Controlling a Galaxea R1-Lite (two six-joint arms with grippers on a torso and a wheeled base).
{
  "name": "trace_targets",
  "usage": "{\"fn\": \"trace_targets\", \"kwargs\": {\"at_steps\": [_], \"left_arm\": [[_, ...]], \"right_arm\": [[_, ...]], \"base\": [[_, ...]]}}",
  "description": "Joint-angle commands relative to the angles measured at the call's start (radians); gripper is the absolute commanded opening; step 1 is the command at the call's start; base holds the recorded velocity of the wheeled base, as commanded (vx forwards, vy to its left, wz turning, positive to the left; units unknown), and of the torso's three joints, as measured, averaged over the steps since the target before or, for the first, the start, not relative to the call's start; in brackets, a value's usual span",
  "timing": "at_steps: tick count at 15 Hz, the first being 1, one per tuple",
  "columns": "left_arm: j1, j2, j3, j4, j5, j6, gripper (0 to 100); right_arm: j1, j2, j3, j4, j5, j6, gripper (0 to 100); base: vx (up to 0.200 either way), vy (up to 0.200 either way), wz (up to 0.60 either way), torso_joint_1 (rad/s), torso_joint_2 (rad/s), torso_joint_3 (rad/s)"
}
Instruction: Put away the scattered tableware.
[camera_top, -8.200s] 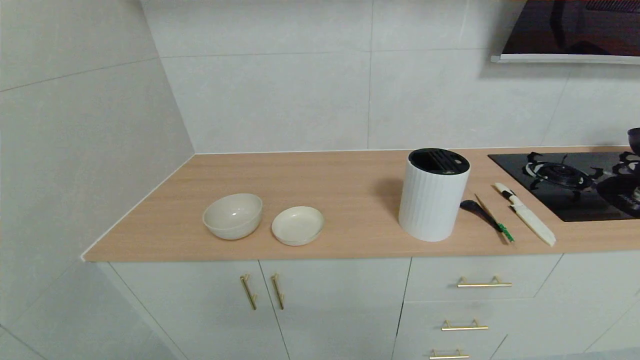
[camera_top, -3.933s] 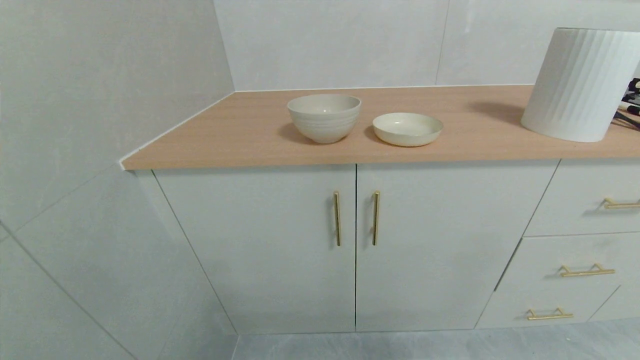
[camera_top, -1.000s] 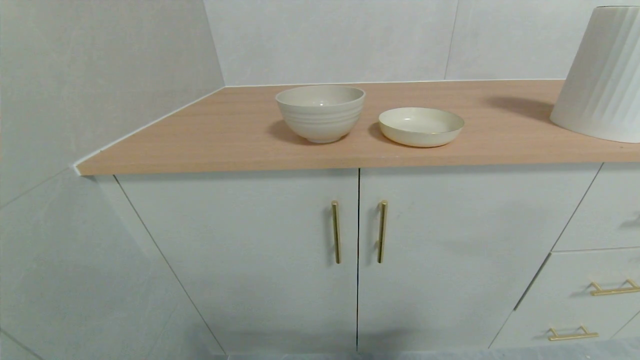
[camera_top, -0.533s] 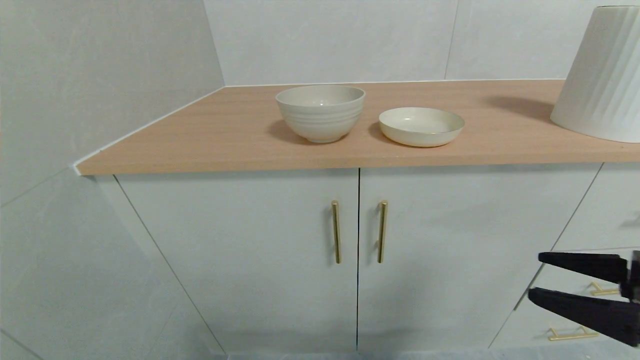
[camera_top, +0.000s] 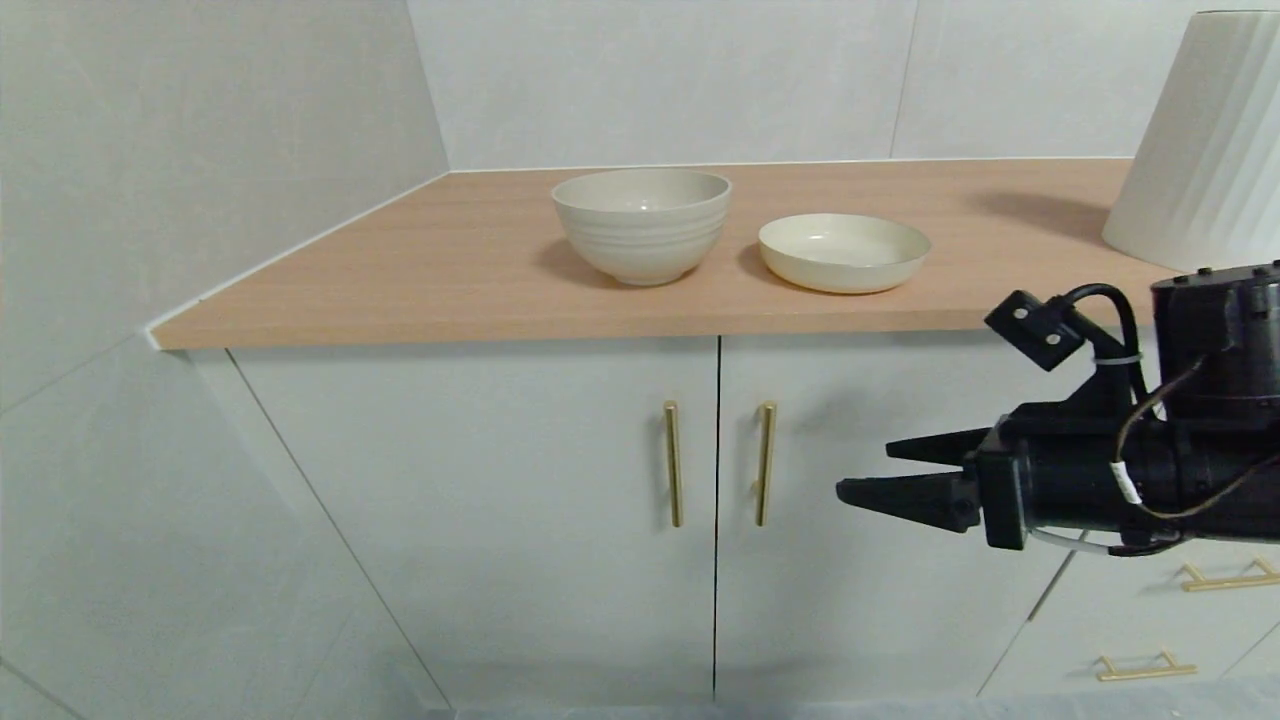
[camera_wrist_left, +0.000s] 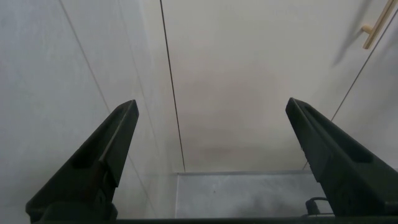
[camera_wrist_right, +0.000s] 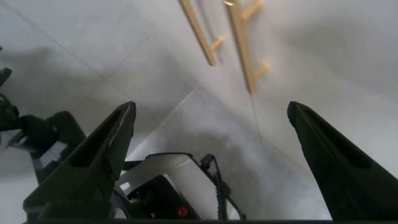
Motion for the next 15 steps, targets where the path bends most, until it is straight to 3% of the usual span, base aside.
{"fn": "trace_targets", "kwargs": {"at_steps": [1,7,15], "left_arm": [[0.0,0.002,0.0,0.001,0.0,0.001,100],[0.0,0.0,0.0,0.001,0.0,0.001,100],[0.0,0.0,0.0,0.001,0.0,0.001,100]], "right_arm": [[0.035,0.095,-0.046,-0.002,0.0,0.0,100],[0.101,0.248,-0.018,-0.19,-0.066,0.009,100],[0.112,0.313,-0.006,-0.35,-0.069,0.09,100]], "base": [[0.0,0.0,0.0,0.0,0.0,0.0],[0.0,0.0,0.0,0.0,0.0,0.0],[0.0,0.0,0.0,0.0,0.0,0.0]]}}
